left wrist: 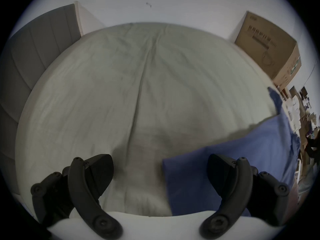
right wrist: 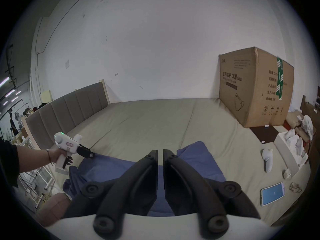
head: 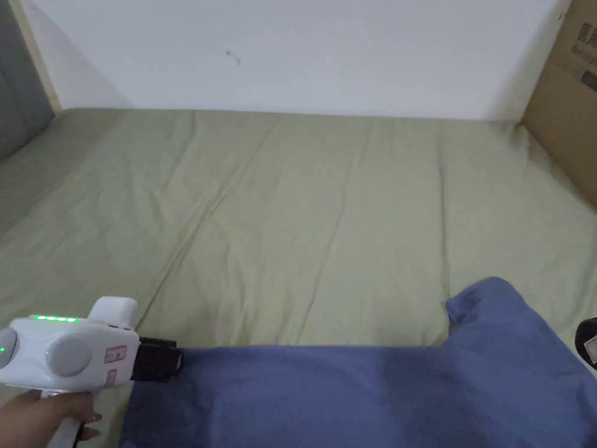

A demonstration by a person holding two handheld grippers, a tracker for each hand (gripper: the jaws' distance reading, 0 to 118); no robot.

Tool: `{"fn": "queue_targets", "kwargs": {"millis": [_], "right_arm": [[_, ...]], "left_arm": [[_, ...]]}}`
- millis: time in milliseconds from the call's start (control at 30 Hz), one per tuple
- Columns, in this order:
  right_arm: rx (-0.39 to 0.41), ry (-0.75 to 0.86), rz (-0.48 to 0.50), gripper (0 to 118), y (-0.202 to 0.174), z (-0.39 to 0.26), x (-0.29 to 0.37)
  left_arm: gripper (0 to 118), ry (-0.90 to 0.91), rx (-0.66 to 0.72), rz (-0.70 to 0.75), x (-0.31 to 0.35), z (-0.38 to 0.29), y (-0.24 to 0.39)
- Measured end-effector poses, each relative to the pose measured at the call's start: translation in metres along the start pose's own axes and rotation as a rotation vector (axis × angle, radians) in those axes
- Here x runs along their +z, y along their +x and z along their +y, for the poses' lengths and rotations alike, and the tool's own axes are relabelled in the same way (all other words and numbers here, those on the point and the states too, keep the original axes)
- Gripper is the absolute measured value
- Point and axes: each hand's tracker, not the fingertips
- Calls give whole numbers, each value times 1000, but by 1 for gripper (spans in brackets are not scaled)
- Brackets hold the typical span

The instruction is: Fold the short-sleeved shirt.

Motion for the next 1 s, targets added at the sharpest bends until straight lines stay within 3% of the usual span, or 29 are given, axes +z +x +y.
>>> {"fn": "queue_targets", "kwargs": {"millis": [67, 167, 233, 267, 300, 333, 433, 533, 600, 667, 700, 767, 800, 1000], "right_arm": [[-24, -21, 4, 7, 4, -4, -6], [-53, -41, -8, 7, 11, -11, -11], [-73, -46, -22, 7, 13, -14, -13], [-85, -50, -28, 7, 15, -15, -14], [-96, -54, -34, 7, 18, -16, -14], [-115, -57, -38, 7, 23, -17, -16], [-197, -58, -10, 7, 40, -13, -28], [-261, -106, -5, 7, 72, 0, -68], [-264, -181, -23, 7, 100, 6, -106], [-176, -336, -78, 8, 124, 12, -153], [-155, -411, -84, 26, 133, 11, -172], [-181, -542, -72, 98, 147, 5, -203], [-202, -603, -107, 118, 153, 1, -217], [-198, -669, -205, 118, 158, -11, -249]], "left_arm": [[116, -5, -19, -32, -12, 0, 1], [116, 17, -87, 31, -8, -3, 13], [99, 68, -109, 61, -3, -5, 11], [79, 113, -145, 72, 6, -8, 17], [32, 148, -169, 58, 15, -11, 23], [2, 168, -199, 48, 28, -14, 37], [2, 193, -260, 33, 50, -18, 57], [2, 258, -208, -6, 76, -9, 58], [2, 294, -145, -49, 96, -3, 58], [2, 324, -125, -67, 113, -1, 58], [2, 321, -134, -62, 118, 0, 58], [2, 320, -142, -64, 128, 0, 65], [2, 318, -146, -62, 130, -1, 67], [2, 304, -124, -74, 133, -4, 64]]}}
